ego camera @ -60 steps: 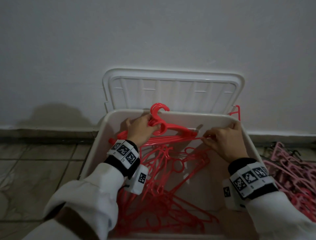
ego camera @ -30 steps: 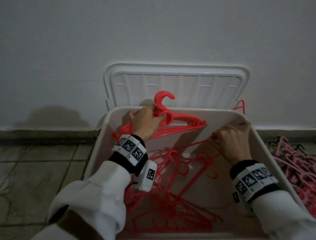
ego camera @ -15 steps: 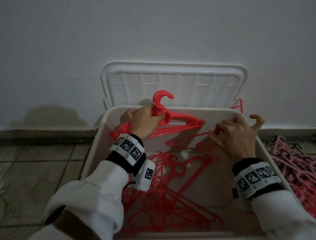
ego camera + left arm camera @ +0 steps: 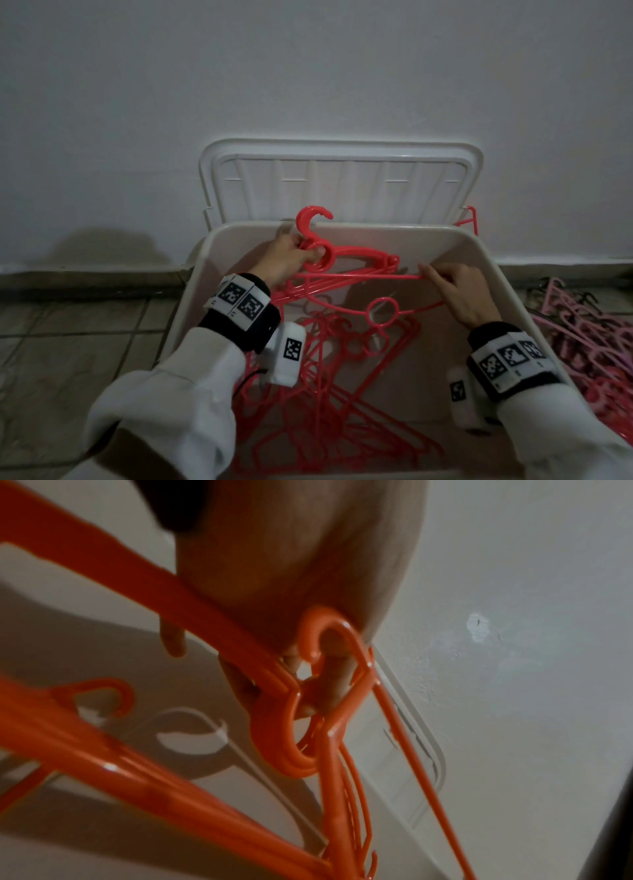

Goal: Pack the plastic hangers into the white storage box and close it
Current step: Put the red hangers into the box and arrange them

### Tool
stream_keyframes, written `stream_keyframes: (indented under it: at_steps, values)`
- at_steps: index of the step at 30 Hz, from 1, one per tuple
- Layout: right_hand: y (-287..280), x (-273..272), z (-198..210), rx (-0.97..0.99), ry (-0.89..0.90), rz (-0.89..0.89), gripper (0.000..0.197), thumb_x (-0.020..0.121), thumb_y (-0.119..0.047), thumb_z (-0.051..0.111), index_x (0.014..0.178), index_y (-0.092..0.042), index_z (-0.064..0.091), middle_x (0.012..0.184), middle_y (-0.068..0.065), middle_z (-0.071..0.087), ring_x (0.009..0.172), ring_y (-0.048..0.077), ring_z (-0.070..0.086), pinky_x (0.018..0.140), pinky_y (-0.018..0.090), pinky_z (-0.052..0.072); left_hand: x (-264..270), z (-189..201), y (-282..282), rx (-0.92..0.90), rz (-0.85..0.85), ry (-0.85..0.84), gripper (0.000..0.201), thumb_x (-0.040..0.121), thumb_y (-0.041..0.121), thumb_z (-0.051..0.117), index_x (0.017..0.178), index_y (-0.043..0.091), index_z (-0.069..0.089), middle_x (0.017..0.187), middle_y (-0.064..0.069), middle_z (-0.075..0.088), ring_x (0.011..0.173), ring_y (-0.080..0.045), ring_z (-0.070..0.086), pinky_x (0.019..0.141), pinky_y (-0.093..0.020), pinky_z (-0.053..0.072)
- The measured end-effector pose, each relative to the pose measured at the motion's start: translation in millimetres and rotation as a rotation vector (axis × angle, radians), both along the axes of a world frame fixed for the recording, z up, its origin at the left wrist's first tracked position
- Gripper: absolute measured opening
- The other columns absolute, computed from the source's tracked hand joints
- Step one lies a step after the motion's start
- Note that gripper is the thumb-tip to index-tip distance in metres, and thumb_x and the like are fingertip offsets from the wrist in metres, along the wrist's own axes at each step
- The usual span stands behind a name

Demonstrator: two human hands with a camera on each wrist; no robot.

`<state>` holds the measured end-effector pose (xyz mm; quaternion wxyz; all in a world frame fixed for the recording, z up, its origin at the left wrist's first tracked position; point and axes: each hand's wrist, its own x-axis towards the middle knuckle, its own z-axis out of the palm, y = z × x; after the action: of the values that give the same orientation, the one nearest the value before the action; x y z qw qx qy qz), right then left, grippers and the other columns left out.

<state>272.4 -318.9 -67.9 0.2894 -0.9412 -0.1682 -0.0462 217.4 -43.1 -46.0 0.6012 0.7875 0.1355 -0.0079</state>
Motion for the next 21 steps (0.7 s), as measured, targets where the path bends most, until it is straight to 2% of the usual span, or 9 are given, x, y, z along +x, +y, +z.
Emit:
stream_keyframes:
  at_steps: [2, 4, 6, 9, 12, 14, 16, 18, 21]
  values:
    - [2, -1, 2, 0.022, 0.056, -0.004, 0.046, 0.092, -0.041, 0.051, 0.076, -0.004, 0.073, 0.072, 0.017, 0.068, 0.073, 0.028, 0.062, 0.071, 0.037, 0.043, -1, 4, 2, -0.049, -0.014, 0.032, 0.016, 0.087, 0.016, 0.063, 0.100, 0.006, 0.064, 0.096, -0.008, 0.065, 0.081, -0.016, 0.062, 0.077, -0.024, 0.050]
    - [4, -4, 7, 0.117, 0.111, -0.055, 0.045, 0.094, -0.032, 0.050, 0.063, -0.005, 0.068, 0.065, 0.016, 0.064, 0.069, 0.027, 0.057, 0.068, 0.036, 0.039, -1, 7, 2, -0.094, -0.037, 0.045, 0.010, 0.089, 0.012, 0.059, 0.096, 0.007, 0.064, 0.084, -0.004, 0.064, 0.074, -0.012, 0.058, 0.066, -0.017, 0.048]
    - [7, -5, 10, 0.265, 0.192, -0.120, 0.052, 0.095, -0.034, 0.048, 0.048, -0.013, 0.050, 0.053, 0.007, 0.051, 0.059, 0.021, 0.046, 0.063, 0.032, 0.032, 0, 6, 3, -0.077, -0.040, 0.050, 0.011, 0.089, 0.014, 0.060, 0.096, 0.008, 0.065, 0.083, -0.002, 0.064, 0.075, -0.012, 0.057, 0.066, -0.019, 0.046]
    - [17, -8, 7, 0.391, 0.356, -0.103, 0.053, 0.093, -0.048, 0.043, 0.049, -0.017, 0.040, 0.049, -0.002, 0.043, 0.051, 0.014, 0.040, 0.057, 0.029, 0.033, -1, 5, -2, -0.073, -0.058, 0.062, 0.023, 0.090, 0.015, 0.059, 0.109, 0.003, 0.063, 0.083, -0.001, 0.063, 0.073, -0.010, 0.056, 0.062, -0.014, 0.045]
    - [27, -11, -2, 0.418, 0.496, -0.002, 0.047, 0.093, -0.045, 0.043, 0.056, -0.016, 0.040, 0.051, -0.002, 0.041, 0.050, 0.015, 0.042, 0.051, 0.023, 0.037, -2, 6, -8, -0.158, -0.070, 0.062, 0.020, 0.091, 0.011, 0.056, 0.106, 0.001, 0.064, 0.083, 0.000, 0.064, 0.075, -0.010, 0.058, 0.078, -0.023, 0.047]
    - [32, -14, -7, 0.462, 0.553, 0.106, 0.039, 0.098, -0.034, 0.039, 0.063, -0.016, 0.040, 0.052, -0.002, 0.037, 0.048, 0.014, 0.037, 0.044, 0.019, 0.034, -3, 7, -9, -0.215, -0.085, 0.066, 0.013, 0.092, 0.011, 0.055, 0.101, 0.006, 0.064, 0.084, 0.000, 0.065, 0.077, -0.011, 0.060, 0.088, -0.029, 0.045]
    - [38, -16, -12, 0.452, 0.543, 0.221, 0.028, 0.101, -0.023, 0.033, 0.077, -0.018, 0.044, 0.055, -0.002, 0.039, 0.047, 0.010, 0.039, 0.044, 0.018, 0.036, -3, 8, -8, -0.272, -0.094, 0.078, 0.012, 0.092, 0.013, 0.055, 0.095, 0.012, 0.066, 0.084, -0.001, 0.065, 0.078, -0.012, 0.059, 0.090, -0.032, 0.045]
    - [43, -19, -13, 0.401, 0.507, 0.257, 0.019, 0.102, -0.018, 0.028, 0.091, -0.021, 0.044, 0.059, 0.001, 0.047, 0.048, 0.007, 0.047, 0.048, 0.016, 0.041, -2, 9, -8, -0.345, -0.100, 0.084, 0.012, 0.093, 0.014, 0.054, 0.091, 0.012, 0.066, 0.082, -0.002, 0.061, 0.074, -0.012, 0.057, 0.079, -0.027, 0.048]
    - [49, -24, -9, 0.355, 0.481, 0.230, 0.012, 0.102, -0.019, 0.028, 0.105, -0.025, 0.037, 0.067, 0.005, 0.056, 0.056, 0.012, 0.054, 0.052, 0.016, 0.046, -2, 10, -9, -0.443, -0.088, 0.114, 0.014, 0.094, 0.012, 0.051, 0.089, 0.011, 0.064, 0.073, -0.003, 0.057, 0.058, -0.007, 0.057, 0.056, -0.016, 0.050]
